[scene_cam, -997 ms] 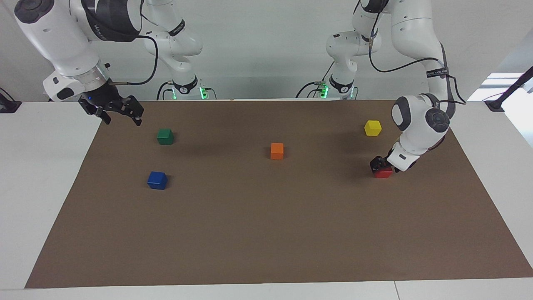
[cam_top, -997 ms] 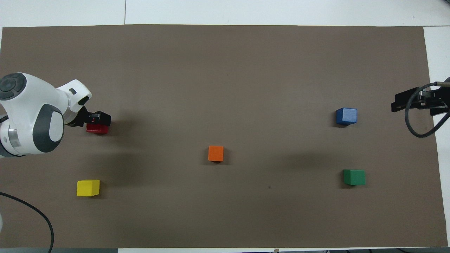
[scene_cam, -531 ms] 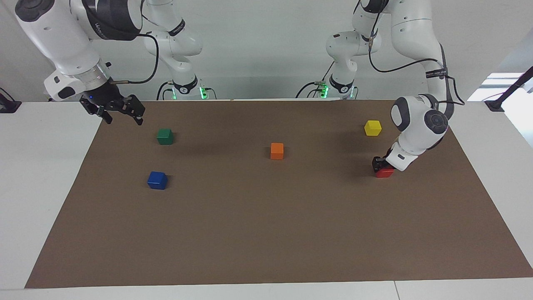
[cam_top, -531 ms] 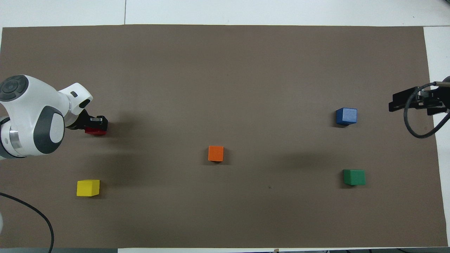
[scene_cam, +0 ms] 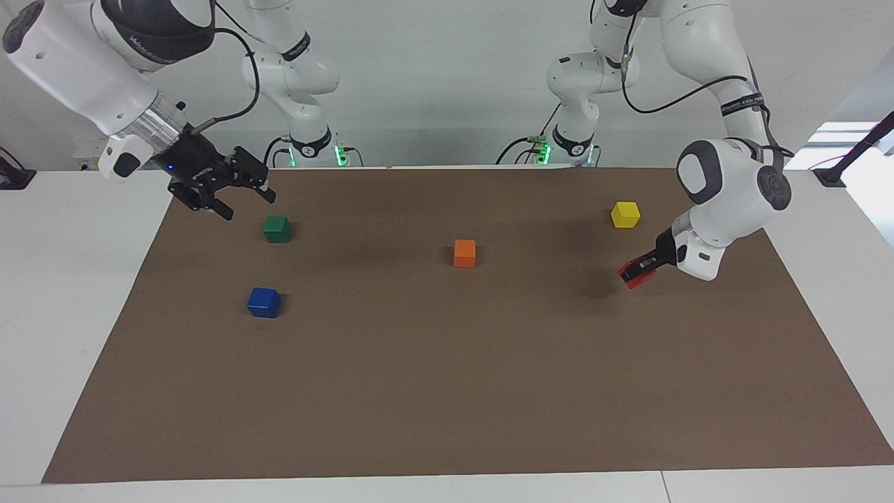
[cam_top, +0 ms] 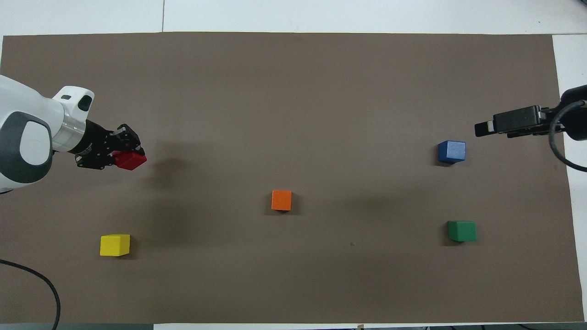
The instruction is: Transfer red block to right arm and stack on blue block
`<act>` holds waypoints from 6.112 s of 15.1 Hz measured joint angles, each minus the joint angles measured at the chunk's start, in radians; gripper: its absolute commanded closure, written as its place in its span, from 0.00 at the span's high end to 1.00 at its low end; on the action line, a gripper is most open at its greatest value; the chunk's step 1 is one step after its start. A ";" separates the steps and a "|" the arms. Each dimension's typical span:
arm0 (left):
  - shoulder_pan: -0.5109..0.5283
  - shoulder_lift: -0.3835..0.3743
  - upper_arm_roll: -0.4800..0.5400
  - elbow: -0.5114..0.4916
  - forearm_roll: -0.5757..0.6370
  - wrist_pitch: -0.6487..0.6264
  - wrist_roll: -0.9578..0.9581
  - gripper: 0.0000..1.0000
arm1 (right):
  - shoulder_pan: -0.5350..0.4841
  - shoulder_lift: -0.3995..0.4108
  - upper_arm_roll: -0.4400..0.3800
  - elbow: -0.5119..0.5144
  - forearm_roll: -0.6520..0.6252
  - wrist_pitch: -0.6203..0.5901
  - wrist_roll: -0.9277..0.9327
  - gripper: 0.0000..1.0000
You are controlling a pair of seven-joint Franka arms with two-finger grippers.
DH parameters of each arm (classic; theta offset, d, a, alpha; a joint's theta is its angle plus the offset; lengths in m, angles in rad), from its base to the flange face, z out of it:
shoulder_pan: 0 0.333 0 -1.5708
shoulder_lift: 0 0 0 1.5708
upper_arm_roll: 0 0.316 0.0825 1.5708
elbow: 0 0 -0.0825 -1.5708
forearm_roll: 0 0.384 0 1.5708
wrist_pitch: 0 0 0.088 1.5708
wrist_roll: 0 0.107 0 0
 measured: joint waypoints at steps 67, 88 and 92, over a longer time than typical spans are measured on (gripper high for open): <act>-0.494 -0.150 -0.215 -0.152 -1.027 0.763 -1.037 1.00 | 0.297 0.444 0.014 -0.340 1.408 -0.381 -0.515 0.00; 0.023 -0.268 -0.190 -0.297 -0.841 0.222 -0.692 1.00 | 0.247 0.156 -0.001 -0.266 0.986 0.090 -0.178 0.00; 0.132 -0.275 -0.187 -0.272 -0.607 0.121 -0.518 1.00 | 0.182 0.042 -0.008 -0.171 0.569 0.165 0.142 0.00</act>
